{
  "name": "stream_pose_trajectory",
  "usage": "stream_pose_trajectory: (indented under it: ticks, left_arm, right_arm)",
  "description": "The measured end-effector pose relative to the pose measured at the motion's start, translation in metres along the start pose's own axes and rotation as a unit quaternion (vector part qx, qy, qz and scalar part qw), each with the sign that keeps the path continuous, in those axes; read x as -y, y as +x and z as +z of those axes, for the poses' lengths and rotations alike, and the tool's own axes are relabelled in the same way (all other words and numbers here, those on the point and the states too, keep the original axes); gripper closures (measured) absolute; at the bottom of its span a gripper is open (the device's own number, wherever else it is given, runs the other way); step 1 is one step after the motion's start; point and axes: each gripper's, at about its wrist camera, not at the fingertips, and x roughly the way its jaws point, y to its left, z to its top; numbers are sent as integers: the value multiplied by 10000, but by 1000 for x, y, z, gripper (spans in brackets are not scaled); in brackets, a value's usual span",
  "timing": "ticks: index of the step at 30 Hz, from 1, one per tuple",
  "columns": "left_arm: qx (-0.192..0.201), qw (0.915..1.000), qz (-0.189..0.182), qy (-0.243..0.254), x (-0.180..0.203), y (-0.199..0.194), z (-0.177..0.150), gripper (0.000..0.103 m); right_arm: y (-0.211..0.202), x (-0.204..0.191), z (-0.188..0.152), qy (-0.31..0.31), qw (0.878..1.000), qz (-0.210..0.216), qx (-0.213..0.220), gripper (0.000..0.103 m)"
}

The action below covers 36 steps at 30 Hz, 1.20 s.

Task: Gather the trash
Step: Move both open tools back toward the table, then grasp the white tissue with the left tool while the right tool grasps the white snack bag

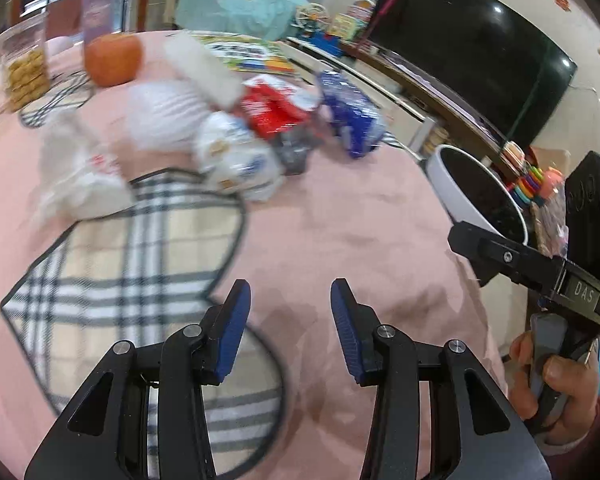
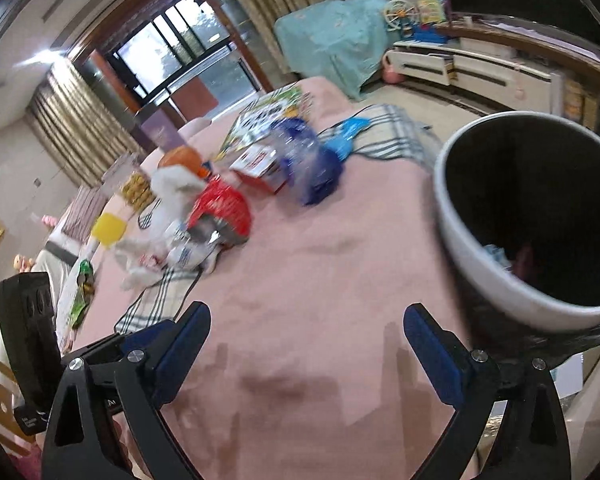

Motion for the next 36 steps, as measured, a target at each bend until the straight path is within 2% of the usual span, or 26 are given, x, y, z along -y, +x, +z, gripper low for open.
stream_pose_trajectory:
  ticks: [14,25,30,36]
  left_arm:
    - [142,9982,315,-497,-57,-22,-15,60]
    - [200,9949,553,-822,-90,-24,-7,55]
    - [323,9929,663,-933,-105,-26,5,54]
    - [551,9905,856,-926,-117,-29,27,47]
  right_arm:
    - [25,-45,-14,-266,9994,181,-88,5]
    - [45,-72,-8,-546,9980,319,-7,6]
    - [57,-81,0,-645,9972,375,-35,15]
    - [74,-90,11,-699,9966,410,-111,24]
